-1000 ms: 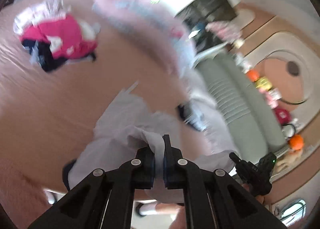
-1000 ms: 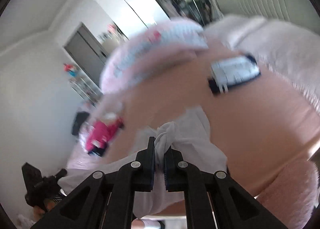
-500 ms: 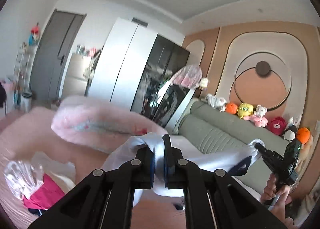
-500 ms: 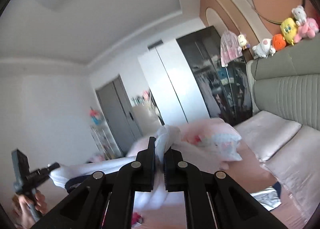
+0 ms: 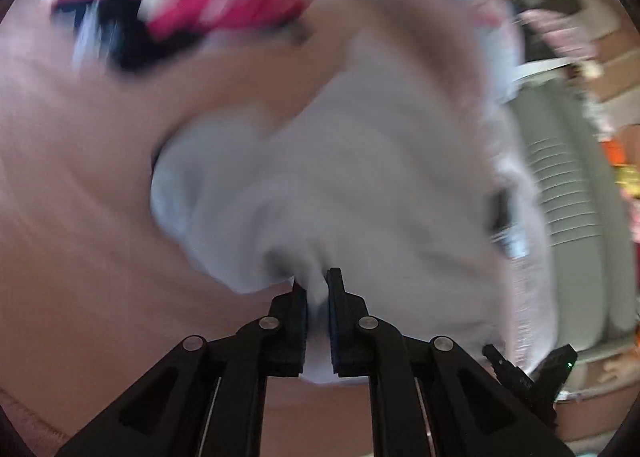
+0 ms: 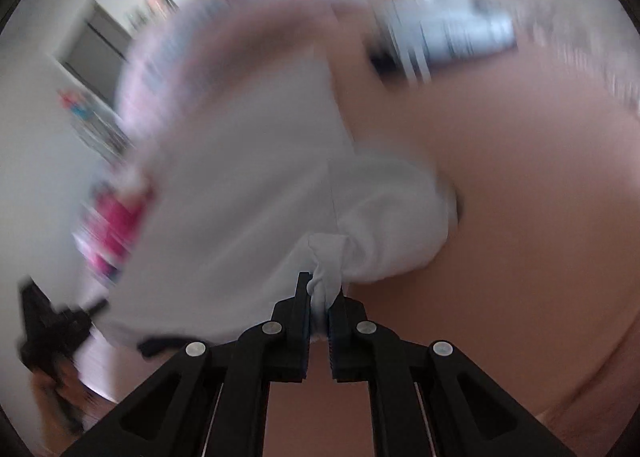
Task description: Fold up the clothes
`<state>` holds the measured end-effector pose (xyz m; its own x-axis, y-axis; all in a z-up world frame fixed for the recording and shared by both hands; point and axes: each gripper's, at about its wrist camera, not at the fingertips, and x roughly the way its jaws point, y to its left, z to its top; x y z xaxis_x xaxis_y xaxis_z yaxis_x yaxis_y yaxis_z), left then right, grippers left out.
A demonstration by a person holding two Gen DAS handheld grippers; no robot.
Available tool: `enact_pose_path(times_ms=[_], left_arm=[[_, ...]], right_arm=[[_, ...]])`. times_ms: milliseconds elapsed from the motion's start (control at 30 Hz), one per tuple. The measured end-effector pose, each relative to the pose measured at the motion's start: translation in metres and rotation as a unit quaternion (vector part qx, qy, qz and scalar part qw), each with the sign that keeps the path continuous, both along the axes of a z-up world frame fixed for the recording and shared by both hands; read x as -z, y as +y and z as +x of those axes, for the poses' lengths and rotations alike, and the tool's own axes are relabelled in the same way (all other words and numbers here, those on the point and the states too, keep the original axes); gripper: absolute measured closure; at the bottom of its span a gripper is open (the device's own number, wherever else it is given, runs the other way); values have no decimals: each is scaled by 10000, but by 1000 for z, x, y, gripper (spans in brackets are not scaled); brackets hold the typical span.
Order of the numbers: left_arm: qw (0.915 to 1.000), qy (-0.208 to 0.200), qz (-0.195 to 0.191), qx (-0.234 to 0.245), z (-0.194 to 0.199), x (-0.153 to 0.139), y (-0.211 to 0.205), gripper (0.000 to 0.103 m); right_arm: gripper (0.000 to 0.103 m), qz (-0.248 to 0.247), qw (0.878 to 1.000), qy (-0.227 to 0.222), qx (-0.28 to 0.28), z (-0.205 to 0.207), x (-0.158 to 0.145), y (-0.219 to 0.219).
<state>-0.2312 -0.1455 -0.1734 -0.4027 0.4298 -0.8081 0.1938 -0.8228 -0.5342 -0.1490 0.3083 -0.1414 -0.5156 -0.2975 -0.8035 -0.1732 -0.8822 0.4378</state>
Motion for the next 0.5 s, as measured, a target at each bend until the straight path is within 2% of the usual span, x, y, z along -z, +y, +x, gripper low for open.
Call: enact_pose_path(times_ms=[67, 100, 133, 233, 333, 400, 500], left_arm=[[9999, -97, -73, -27, 6, 15, -1, 96], [9999, 146, -47, -60, 16, 7, -1, 94], [9992, 388, -21, -92, 27, 0, -2, 88], [9963, 833, -43, -204, 58, -13, -2, 48], [9938, 1103, -65, -148, 92, -20, 0, 48], [9945, 861, -226, 545, 102, -13, 20, 48], [9907, 616, -333, 1169, 102, 1, 52, 54]], right_arm=[[96, 50, 9998, -183, -61, 3, 20, -2], [96, 73, 9997, -207, -62, 5, 22, -1], [96, 93, 9999, -127, -18, 8, 13, 2], [91, -101, 9998, 86, 144, 23, -7, 10], [87, -355, 9993, 27, -73, 33, -16, 3], [87, -171, 9974, -322, -629, 35, -7, -21], [87, 119, 9889, -686, -1311, 37, 10, -51]])
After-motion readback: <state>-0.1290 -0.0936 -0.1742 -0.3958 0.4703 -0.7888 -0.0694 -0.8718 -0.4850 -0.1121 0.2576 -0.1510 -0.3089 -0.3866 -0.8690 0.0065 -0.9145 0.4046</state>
